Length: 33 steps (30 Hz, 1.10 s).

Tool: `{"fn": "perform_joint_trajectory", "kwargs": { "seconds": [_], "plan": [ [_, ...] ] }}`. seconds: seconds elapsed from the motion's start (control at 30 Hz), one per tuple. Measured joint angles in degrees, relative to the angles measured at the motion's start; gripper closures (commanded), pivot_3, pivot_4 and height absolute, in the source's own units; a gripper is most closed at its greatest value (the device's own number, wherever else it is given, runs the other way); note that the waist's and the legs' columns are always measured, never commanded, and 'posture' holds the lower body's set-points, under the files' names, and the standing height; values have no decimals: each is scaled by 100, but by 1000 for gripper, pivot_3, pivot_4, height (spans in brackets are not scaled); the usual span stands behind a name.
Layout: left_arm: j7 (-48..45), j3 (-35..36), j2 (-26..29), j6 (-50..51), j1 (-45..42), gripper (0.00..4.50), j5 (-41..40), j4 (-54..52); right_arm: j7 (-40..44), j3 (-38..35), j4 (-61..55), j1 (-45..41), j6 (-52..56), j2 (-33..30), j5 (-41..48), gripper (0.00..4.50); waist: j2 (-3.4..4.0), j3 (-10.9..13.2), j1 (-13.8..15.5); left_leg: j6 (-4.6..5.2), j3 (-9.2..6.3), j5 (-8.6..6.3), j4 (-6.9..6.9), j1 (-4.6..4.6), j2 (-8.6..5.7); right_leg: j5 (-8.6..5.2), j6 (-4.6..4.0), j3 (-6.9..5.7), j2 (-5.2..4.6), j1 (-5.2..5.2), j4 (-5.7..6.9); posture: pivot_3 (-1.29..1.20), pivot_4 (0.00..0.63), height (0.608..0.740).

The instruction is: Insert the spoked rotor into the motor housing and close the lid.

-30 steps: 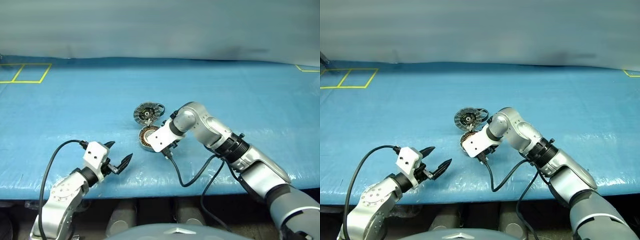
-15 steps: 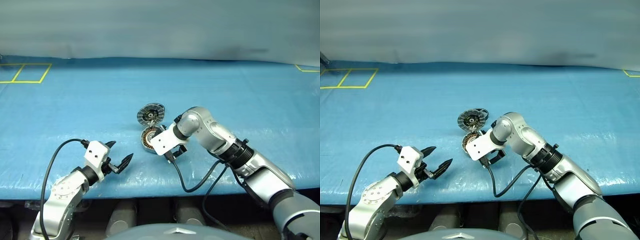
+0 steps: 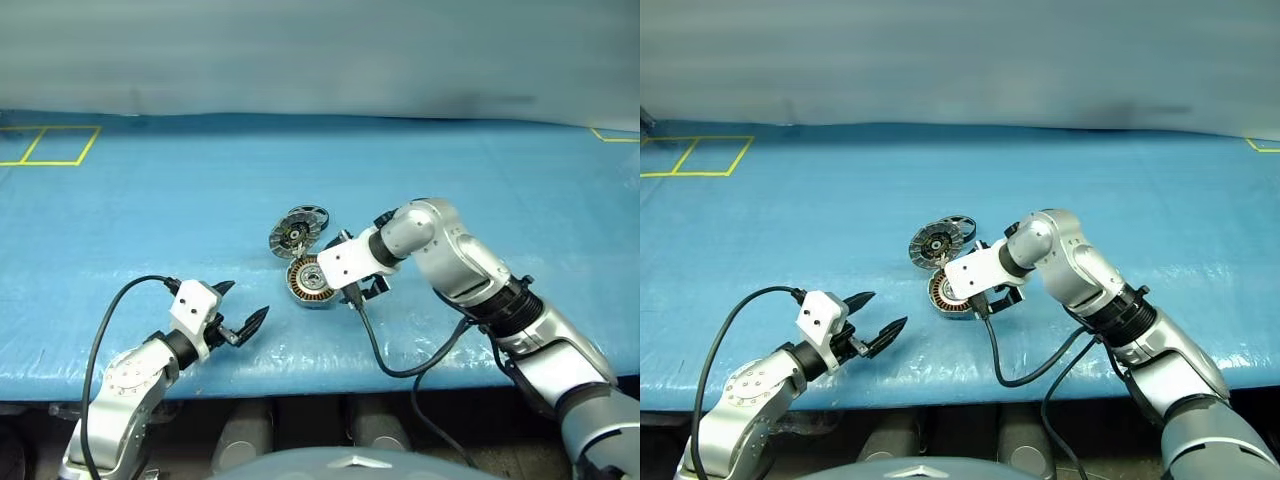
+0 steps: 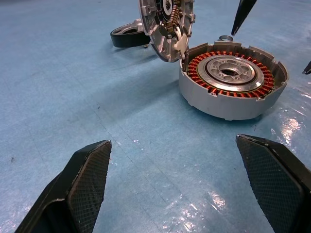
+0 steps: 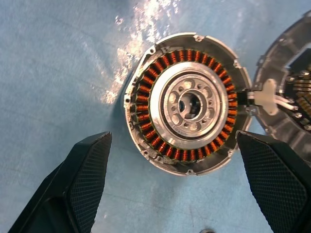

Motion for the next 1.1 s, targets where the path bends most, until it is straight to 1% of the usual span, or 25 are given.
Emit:
{"fn": "perform_joint_trajectory", "kwargs": {
  "seconds": [0.07,0.2,0.3,0.33,0.4,0.43,0.5,0.57,0.6,0.63,0.7,0.8,1.1],
  "plan": [
    [-4,-6,9,26,15,0,-4,1,-168,-246,-239,279,349,-56,134,181,-1,1,14,0,1,0,0,-2,0,0,0,0,-1,-2,-1,0,150,740],
    [-7,-13,28,49,23,0,-13,-1,-785,-873,-710,1001,1163,-48,327,181,-1,1,40,0,1,0,2,-6,0,-1,0,1,-1,-6,1,0,150,740],
    [-9,-10,53,61,68,0,-18,-11,-1282,-1414,-1316,1778,1908,18,549,181,-2,1,64,0,0,-1,0,-10,-1,-3,1,0,-2,-10,-1,0,150,740],
    [-16,-6,56,56,89,0,-22,-17,-1561,-1677,-1583,2130,2228,195,610,181,-3,0,73,0,-2,-1,0,-11,0,-4,1,-2,-1,-9,0,0,150,740],
    [-43,-9,65,52,95,0,-39,-26,-2050,-2006,-1899,2534,2775,562,702,181,-1,1,61,-1,2,-1,1,-11,1,-4,1,2,0,-13,3,0,150,740],
    [-62,-10,66,51,94,0,-53,-28,-2366,-2190,-2072,2689,3089,842,730,181,-1,1,53,-1,3,-2,3,-10,2,-4,1,3,0,-13,6,0,150,740],
    [-96,-10,69,44,91,0,-68,-34,-2999,-2598,-2364,2917,3521,1489,808,181,-2,1,46,-3,1,-2,6,-9,4,-4,1,1,1,-12,7,0,150,740],
    [-122,-21,69,36,67,0,-70,-35,-3677,-2939,-2609,3062,3789,2285,914,181,1,1,40,-4,2,-3,8,-9,5,-4,1,1,1,-12,8,0,150,740],
    [-122,-23,69,31,56,0,-70,-34,-3929,-3022,-2668,3118,3849,2545,922,181,0,1,39,-5,0,-3,9,-10,6,-4,1,-1,1,-12,8,0,150,740],
    [-127,-40,69,19,33,0,-69,-34,-4379,-3056,-2683,3241,3811,2915,909,181,-1,0,37,-5,0,-4,6,-10,5,-4,1,-1,0,-12,5,0,150,740],
    [-132,-68,69,-31,-26,0,-40,-33,-5008,-2992,-2517,3439,3639,3299,883,181,0,1,29,-5,2,-4,3,-13,1,-4,1,1,-4,-14,1,0,150,740],
    [-128,-83,64,-236,-165,0,18,3,-5638,-2791,-1927,3485,3114,3408,845,181,1,1,16,-4,4,-3,3,-11,-1,-3,1,2,-5,-13,-1,0,150,740],
    [-86,-195,-180,-883,-235,0,226,293,-6718,-2843,-217,3342,1479,3594,1012,181,2,2,-29,-2,5,-2,-6,-8,2,-4,1,3,-1,-13,0,0,150,740]
  ]
}}
